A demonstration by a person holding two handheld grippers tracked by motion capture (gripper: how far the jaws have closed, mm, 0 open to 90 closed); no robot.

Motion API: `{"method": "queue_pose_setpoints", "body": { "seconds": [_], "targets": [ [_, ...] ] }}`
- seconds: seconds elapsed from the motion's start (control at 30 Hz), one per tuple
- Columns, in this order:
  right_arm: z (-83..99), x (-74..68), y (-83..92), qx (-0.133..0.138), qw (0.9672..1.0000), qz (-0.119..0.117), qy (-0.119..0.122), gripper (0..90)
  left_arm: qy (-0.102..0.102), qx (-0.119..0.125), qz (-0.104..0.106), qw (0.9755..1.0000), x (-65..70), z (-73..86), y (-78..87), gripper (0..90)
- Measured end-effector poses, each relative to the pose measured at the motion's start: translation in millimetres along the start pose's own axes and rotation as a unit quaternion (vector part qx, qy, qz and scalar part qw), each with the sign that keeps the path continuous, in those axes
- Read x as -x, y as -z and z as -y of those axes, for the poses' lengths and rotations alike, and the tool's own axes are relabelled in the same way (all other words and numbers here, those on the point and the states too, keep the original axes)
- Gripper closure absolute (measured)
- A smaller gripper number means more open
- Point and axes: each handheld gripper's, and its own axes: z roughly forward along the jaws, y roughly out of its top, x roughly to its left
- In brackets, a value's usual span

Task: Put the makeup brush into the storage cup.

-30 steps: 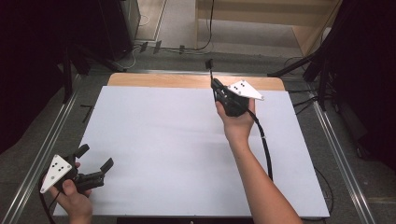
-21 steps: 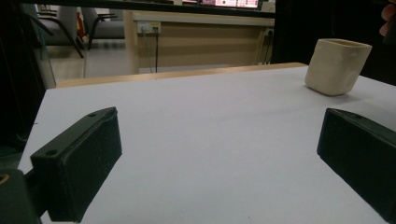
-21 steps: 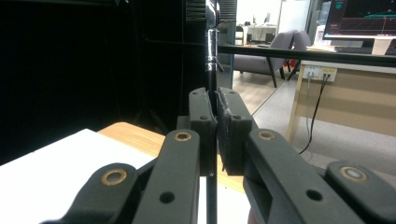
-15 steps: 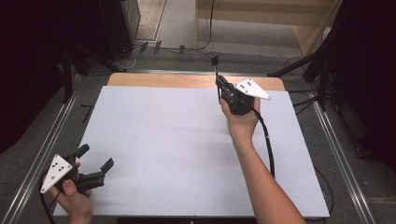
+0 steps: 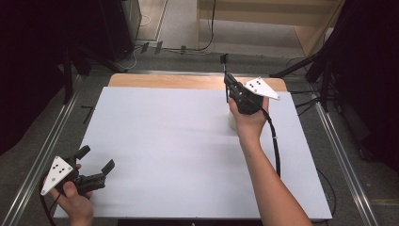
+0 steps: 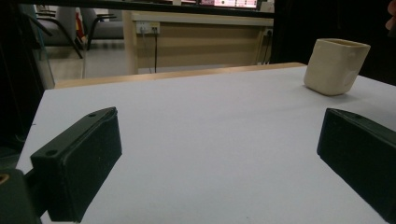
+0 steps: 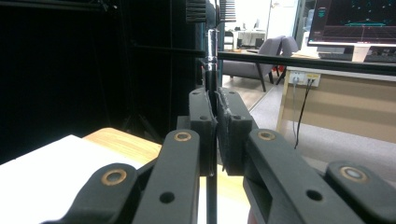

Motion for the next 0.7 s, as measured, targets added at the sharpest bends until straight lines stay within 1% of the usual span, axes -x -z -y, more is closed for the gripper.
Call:
{"method": "queue_pose_setpoints", "body": {
  "seconds": [0.37, 0.7],
  "targets": [
    [-3.4, 9.4, 5.0, 0.007, 0.9999, 0.012, -0.002, 87.1, -0.001, 0.000, 0.001, 1.0000, 0.5, 0.1, -0.6, 0.4],
    [-3.8, 18.3, 8.2, 0.005, 0.9997, 0.022, -0.001, 87.1, 0.002, 0.000, 0.001, 1.0000, 0.2, 0.4, -0.8, 0.4]
  ]
}}
